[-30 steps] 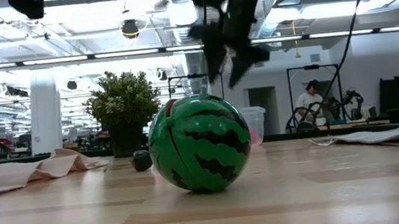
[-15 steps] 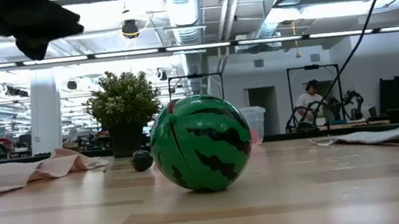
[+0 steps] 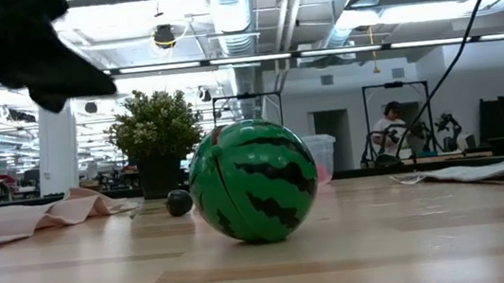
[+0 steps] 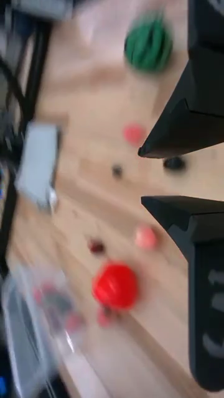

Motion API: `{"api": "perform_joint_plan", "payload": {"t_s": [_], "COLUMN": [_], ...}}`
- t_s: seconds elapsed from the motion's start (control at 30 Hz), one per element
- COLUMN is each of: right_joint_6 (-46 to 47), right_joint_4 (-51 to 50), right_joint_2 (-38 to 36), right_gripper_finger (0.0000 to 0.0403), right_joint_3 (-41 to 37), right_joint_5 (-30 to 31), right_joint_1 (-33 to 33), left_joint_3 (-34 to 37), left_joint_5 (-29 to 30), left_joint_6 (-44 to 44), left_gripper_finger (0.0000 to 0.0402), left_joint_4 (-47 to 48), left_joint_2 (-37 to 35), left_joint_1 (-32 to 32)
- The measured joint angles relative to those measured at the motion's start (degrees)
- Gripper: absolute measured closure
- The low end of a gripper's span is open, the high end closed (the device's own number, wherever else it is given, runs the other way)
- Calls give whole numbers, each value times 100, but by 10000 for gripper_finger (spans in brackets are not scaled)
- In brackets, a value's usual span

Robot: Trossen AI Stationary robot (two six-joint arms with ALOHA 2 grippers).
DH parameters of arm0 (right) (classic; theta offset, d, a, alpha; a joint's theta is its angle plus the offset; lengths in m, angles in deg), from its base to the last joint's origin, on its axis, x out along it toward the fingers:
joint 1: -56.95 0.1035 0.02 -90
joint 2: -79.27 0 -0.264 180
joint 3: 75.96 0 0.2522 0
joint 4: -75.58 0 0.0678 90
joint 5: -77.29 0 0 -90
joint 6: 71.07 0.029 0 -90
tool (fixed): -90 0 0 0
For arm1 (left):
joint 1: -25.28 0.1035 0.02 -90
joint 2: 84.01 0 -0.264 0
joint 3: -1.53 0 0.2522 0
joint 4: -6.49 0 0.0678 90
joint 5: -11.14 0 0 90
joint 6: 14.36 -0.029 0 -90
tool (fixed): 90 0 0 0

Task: Pick and placing Produce into tupperware
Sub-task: Put the black cherry into the transparent bin

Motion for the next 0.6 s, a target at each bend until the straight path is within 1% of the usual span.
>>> {"api": "perform_joint_plan", "payload": {"t_s": [0.03, 0.1, 0.17, 0.23, 0.27, 0.33, 0.47, 0.6], "right_joint_6": [-1, -23, -201, -442, -577, -734, -727, -563], "right_joint_4": [-19, -19, 107, 205, 305, 453, 438, 378], "right_joint_2": [-26, -124, -183, -193, -190, -198, -199, -199], "right_gripper_finger": [107, 107, 107, 107, 107, 107, 107, 107], "right_joint_3": [-17, -18, -7, -9, -9, -7, -9, -7], "right_joint_5": [-5, 1, -3, -133, -220, -254, -159, -144], "right_joint_1": [23, 69, 156, 283, 346, 465, 526, 512], "left_joint_3": [0, 0, 0, 0, 0, -3, -133, -263], "left_joint_5": [86, 57, -265, -602, -717, -762, -838, -1042], "left_joint_6": [135, 226, 335, 424, 429, 435, 361, 461], "left_gripper_finger": [304, 304, 304, 304, 304, 304, 304, 304], "left_joint_4": [7, -63, -185, -491, -650, -1034, -1471, -1461], "left_joint_2": [154, 456, 767, 1160, 1363, 1721, 2208, 2585], "left_joint_1": [70, 197, 296, 394, 427, 465, 518, 492]}}
